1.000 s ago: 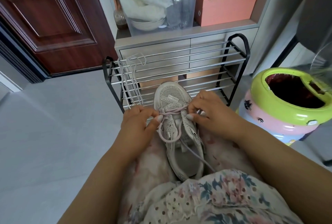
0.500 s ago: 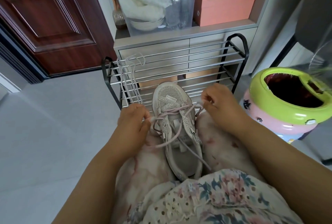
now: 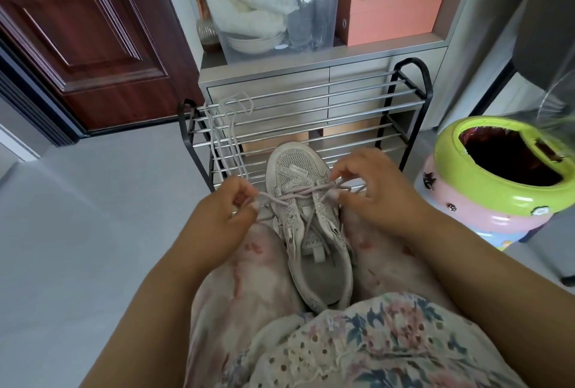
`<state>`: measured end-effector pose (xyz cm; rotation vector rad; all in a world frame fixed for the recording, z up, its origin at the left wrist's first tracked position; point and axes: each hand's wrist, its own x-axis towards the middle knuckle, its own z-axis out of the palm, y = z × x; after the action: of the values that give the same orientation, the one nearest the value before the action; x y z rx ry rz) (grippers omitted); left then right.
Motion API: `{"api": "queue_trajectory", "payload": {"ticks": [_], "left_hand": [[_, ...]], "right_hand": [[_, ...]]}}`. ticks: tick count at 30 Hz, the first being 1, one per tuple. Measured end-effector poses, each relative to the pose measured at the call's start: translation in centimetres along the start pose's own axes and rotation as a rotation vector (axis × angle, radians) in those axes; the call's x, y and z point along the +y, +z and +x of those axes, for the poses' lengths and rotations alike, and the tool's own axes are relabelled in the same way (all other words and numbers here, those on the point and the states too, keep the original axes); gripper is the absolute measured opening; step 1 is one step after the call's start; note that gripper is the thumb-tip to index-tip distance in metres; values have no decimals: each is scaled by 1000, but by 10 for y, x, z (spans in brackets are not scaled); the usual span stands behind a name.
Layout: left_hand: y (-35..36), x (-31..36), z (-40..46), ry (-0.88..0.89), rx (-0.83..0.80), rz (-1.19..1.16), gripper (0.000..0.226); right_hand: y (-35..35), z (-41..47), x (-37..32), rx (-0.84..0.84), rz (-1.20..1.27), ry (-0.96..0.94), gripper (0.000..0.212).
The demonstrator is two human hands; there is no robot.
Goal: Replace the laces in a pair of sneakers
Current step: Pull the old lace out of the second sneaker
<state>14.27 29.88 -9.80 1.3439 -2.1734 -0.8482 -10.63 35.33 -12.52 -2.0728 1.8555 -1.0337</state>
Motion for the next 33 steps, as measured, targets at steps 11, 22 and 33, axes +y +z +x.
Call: {"api": "queue_trajectory", "payload": {"ticks": [11, 22, 33], "left_hand": [[23, 14, 5, -13, 1, -26, 32], [7, 8, 7, -78, 302, -216, 24], [9, -5, 6, -223, 148, -317, 15]], "right_hand": [[7, -1, -8, -62, -40, -56, 20], [2, 0, 1, 48, -147, -24, 20], [-7, -5, -12, 33, 27, 183, 18]]}}
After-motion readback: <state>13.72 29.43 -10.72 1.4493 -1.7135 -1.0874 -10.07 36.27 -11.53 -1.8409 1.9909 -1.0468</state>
